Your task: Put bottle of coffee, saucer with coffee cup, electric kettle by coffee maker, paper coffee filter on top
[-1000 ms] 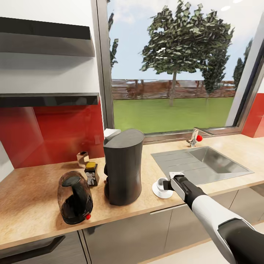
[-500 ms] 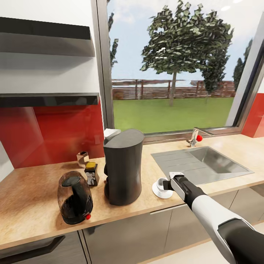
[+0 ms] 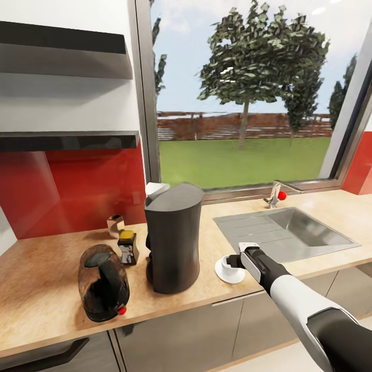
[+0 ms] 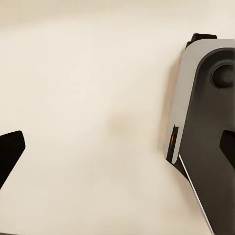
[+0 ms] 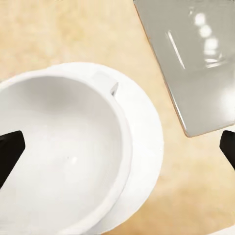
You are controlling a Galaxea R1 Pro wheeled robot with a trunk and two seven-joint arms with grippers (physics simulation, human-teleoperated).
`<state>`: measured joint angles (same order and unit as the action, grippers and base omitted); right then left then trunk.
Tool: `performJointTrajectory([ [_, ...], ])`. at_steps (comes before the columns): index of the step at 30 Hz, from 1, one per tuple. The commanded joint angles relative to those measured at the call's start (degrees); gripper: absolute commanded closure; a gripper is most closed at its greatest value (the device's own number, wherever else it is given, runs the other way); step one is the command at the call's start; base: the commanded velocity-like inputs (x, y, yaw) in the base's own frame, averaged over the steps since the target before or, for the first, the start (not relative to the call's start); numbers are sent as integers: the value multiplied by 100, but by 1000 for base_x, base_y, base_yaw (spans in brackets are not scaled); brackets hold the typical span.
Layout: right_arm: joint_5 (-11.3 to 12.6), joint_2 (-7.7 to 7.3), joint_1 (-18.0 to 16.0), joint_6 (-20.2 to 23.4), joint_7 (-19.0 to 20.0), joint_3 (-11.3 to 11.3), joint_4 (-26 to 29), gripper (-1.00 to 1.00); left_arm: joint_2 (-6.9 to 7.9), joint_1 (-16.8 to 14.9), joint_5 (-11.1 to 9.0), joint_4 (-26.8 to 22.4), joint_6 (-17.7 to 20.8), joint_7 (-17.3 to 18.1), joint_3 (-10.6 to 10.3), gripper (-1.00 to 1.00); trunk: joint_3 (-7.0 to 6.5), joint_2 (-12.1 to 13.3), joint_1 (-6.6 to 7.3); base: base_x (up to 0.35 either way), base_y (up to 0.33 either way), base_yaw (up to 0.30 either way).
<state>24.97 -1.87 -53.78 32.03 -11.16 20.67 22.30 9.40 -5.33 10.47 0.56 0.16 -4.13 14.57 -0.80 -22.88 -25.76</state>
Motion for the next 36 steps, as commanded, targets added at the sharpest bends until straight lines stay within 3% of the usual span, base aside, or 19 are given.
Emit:
performJointTrajectory([
  [1,61,-6,-1,19,-44,43,12,-100,0,-3,60,6,2,-17,46,-100,2,-4,-2,12,0,0],
  [13,60,1,-1,20,-49,30,100,-100,0,-3,60,6,-2,-10,46,-100,2,-4,-2,2,0,0],
  [19,31,-62,-3,61,-84,-4,1298,-100,2,-3,60,6,-18,7,46,-100,2,-4,-2,0,0,0],
  [24,26,-82,-5,88,-95,-9,1832,-100,7,-3,62,-1,-46,12,46,-100,2,-4,-2,0,0,0],
  [36,15,-94,-1,46,-71,24,2111,-100,0,-3,69,-18,-65,0,45,-100,2,-4,-2,-134,-12,0],
])
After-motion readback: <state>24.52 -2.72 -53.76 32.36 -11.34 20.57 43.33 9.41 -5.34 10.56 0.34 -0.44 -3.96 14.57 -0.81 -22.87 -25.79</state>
